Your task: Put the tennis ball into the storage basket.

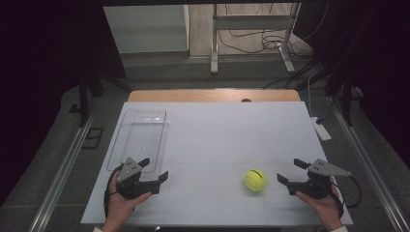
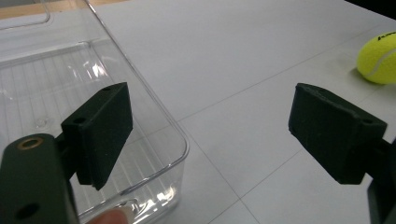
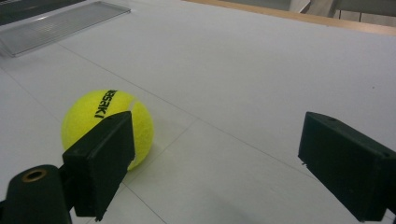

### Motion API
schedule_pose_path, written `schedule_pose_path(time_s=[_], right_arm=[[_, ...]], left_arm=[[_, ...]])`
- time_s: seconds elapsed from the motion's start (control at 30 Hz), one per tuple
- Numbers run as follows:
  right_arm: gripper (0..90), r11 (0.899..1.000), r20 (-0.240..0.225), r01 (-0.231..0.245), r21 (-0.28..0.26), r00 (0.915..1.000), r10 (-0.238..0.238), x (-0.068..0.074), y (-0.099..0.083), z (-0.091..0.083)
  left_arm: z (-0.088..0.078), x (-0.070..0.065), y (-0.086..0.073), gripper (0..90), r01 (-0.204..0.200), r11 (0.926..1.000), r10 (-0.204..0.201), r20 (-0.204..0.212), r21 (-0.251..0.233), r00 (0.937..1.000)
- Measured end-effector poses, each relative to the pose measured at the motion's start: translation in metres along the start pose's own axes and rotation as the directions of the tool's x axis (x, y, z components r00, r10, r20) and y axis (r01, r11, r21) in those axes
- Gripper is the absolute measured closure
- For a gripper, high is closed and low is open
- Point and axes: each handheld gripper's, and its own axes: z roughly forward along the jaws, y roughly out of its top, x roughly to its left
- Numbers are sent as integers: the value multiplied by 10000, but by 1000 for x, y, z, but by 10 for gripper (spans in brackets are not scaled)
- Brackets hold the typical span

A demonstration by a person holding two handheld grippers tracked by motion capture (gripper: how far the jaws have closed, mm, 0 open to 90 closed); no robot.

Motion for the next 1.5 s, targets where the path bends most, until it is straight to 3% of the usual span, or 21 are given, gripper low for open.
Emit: schedule_pose_path(time_s=[0.43, 1.5], right_arm=[[112, 10000, 16, -20, 11, 10000, 20, -1, 0, 0], [113, 10000, 48, -45, 34, 10000, 45, -2, -1, 1]], left_arm=[[5, -7, 10, 150, -267, 9996, 263, 275, 117, 9993], [12, -16, 32, 150, -466, 9988, 458, 626, 119, 9970]])
